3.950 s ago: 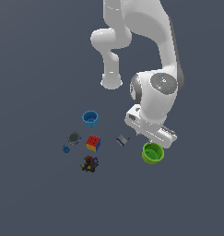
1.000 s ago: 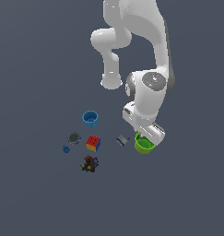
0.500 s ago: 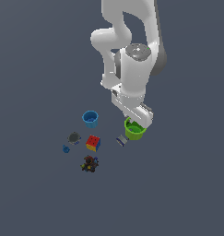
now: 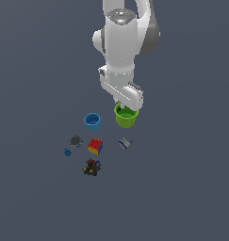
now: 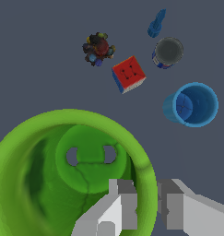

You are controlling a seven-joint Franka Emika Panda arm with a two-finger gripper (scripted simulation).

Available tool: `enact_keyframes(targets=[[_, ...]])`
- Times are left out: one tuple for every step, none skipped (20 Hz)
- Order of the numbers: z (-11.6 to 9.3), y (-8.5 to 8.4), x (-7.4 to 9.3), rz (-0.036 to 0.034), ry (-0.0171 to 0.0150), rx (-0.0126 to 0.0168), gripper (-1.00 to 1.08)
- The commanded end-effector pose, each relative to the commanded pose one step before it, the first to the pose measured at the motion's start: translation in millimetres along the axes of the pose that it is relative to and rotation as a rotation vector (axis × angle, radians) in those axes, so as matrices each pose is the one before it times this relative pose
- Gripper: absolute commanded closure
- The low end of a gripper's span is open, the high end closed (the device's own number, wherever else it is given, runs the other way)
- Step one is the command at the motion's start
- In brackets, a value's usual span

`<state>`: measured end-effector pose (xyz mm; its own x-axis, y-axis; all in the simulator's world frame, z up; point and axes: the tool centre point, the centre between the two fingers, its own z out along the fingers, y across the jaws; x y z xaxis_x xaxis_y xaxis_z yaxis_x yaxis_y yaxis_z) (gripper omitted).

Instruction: Pick up a designated object from a clutter of objects.

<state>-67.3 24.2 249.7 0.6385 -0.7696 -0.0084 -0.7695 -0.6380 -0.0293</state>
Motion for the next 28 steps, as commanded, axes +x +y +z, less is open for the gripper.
enact_keyframes(targets=[[-18.99, 16.02, 4.53, 0.00005, 0.00181, 0.00179, 1.08], [-7.47, 6.58, 1.81, 0.00021, 0.00061, -0.00025, 1.08], [-7.53, 6.70, 1.93, 0.00000, 0.00000, 0.00000, 1.08], [-7.79, 6.83, 1.89, 0.00023, 0.00060, -0.00026, 1.08], [-7.96, 6.99, 1.96, 0.00017, 0.00042, -0.00018, 1.08], [-8.13, 7.16, 2.06, 0.00000, 0.00000, 0.00000, 1.08], [-8.47, 7.36, 2.03, 0.00028, 0.00058, -0.00025, 1.08], [-8.53, 7.40, 2.07, 0.00021, 0.00040, -0.00018, 1.08], [-8.39, 7.30, 2.09, 0.00000, 0.00000, 0.00000, 1.08], [-8.34, 7.22, 2.07, 0.00000, 0.00000, 0.00000, 1.08], [-8.37, 7.19, 2.00, 0.00026, 0.00038, -0.00016, 1.08], [-8.29, 7.11, 2.03, 0.00000, 0.00000, 0.00000, 1.08], [-8.28, 7.07, 2.03, 0.00000, 0.00000, 0.00000, 1.08], [-8.25, 7.00, 2.01, 0.00000, 0.00000, 0.00000, 1.08], [-8.13, 6.87, 1.98, 0.00000, 0.00000, 0.00000, 1.08], [-8.01, 6.72, 1.96, 0.00000, 0.00000, 0.00000, 1.08], [-7.87, 6.56, 1.94, 0.00000, 0.00000, 0.00000, 1.08], [-7.70, 6.39, 1.91, 0.00000, 0.00000, 0.00000, 1.08], [-7.48, 6.17, 1.87, 0.00000, 0.00000, 0.00000, 1.08], [-7.21, 5.91, 1.80, 0.00000, 0.00000, 0.00000, 1.08], [-6.89, 5.62, 1.74, 0.00000, 0.00000, 0.00000, 1.08], [-6.59, 5.42, 1.72, -0.00033, -0.00026, 0.00055, 1.08], [-6.18, 4.96, 1.65, 0.00000, 0.00000, 0.00000, 1.08], [-5.80, 4.61, 1.60, 0.00000, 0.00000, 0.00000, 1.08], [-5.45, 4.20, 1.46, -0.00046, -0.00006, 0.00015, 1.08], [-5.05, 3.97, 1.46, 0.00000, 0.00000, 0.00000, 1.08], [-4.69, 3.49, 1.21, -0.00067, 0.00000, 0.00017, 1.08], [-4.24, 3.30, 1.26, 0.00000, 0.00000, 0.00000, 1.08]])
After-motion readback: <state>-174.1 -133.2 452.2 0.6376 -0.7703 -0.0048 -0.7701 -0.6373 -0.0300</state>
